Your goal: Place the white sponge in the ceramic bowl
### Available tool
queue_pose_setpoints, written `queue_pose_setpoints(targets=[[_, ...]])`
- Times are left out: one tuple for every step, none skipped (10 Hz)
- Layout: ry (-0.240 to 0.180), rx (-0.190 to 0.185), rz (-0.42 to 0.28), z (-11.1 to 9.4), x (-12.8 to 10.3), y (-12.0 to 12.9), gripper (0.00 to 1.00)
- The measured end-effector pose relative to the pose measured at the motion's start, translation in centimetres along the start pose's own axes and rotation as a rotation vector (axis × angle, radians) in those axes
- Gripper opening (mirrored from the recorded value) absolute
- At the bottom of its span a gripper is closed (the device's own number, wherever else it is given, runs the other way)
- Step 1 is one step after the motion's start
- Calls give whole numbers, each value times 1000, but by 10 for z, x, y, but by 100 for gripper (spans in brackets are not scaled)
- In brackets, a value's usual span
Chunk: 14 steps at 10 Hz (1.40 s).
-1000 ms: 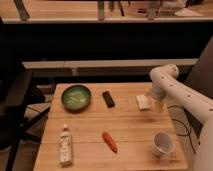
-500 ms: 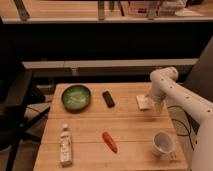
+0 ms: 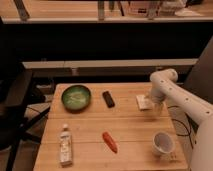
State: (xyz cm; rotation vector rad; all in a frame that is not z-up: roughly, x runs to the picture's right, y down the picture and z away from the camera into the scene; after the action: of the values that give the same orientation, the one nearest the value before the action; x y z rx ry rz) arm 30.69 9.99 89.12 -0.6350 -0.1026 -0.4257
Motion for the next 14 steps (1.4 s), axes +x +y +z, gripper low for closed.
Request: queue_pose_setpoints(targets=[[-2,-1,-1,2,0,1,80],[-2,-1,-1,2,1,2,80],[-5,-1,-3,4,1,3,80],[-6,-1,-5,6,1,3,80],[-9,-2,-7,9,0,3,80],[-10,-2,-8,10,0,4,80],[-10,-2,-10,11,1,5,80],[-11,-2,-11,12,1,5,80],[-12,-2,-12,13,1,6,80],[-14,-2,-14,14,0,6,80],[-15,-2,-15,16,0,6,80],[-17,-3,-17,17,0,7,80],[-19,-3,-18,18,-1,7,80],[-19,-3,-18,18,0,7,80]])
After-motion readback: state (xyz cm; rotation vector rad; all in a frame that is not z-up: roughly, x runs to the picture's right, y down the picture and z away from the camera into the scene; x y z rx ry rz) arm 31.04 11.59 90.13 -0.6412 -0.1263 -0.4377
